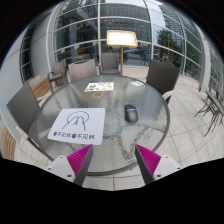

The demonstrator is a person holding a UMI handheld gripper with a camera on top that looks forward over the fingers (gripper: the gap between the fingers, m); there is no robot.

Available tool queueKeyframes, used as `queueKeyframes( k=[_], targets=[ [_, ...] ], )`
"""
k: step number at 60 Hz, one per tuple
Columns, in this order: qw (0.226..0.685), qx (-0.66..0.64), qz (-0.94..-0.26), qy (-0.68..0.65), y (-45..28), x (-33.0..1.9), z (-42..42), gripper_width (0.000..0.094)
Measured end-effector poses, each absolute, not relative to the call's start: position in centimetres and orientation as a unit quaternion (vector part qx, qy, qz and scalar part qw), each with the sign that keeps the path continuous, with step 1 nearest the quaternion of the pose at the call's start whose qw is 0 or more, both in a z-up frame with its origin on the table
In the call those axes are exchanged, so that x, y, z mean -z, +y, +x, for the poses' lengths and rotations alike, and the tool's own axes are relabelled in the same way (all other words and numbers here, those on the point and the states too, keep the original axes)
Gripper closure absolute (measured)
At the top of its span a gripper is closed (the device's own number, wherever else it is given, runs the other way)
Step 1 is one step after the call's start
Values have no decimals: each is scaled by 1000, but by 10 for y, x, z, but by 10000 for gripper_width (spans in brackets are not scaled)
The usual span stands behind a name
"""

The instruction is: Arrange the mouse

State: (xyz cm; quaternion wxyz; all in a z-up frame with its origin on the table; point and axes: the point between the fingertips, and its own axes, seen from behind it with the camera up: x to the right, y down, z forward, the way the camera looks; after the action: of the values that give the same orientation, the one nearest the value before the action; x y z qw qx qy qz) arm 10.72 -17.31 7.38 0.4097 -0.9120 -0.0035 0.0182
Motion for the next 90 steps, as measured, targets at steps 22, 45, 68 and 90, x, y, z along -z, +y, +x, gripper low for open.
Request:
queueKeyframes(
  k=[22,45,68,90],
  targets=[
    [385,36,-921,51,-37,-1,189,97],
    [380,41,-921,67,65,17,192,452],
    [366,46,-927,74,73,-38,195,672],
    [532,-22,-845,40,109,-289,89,671]
  ],
)
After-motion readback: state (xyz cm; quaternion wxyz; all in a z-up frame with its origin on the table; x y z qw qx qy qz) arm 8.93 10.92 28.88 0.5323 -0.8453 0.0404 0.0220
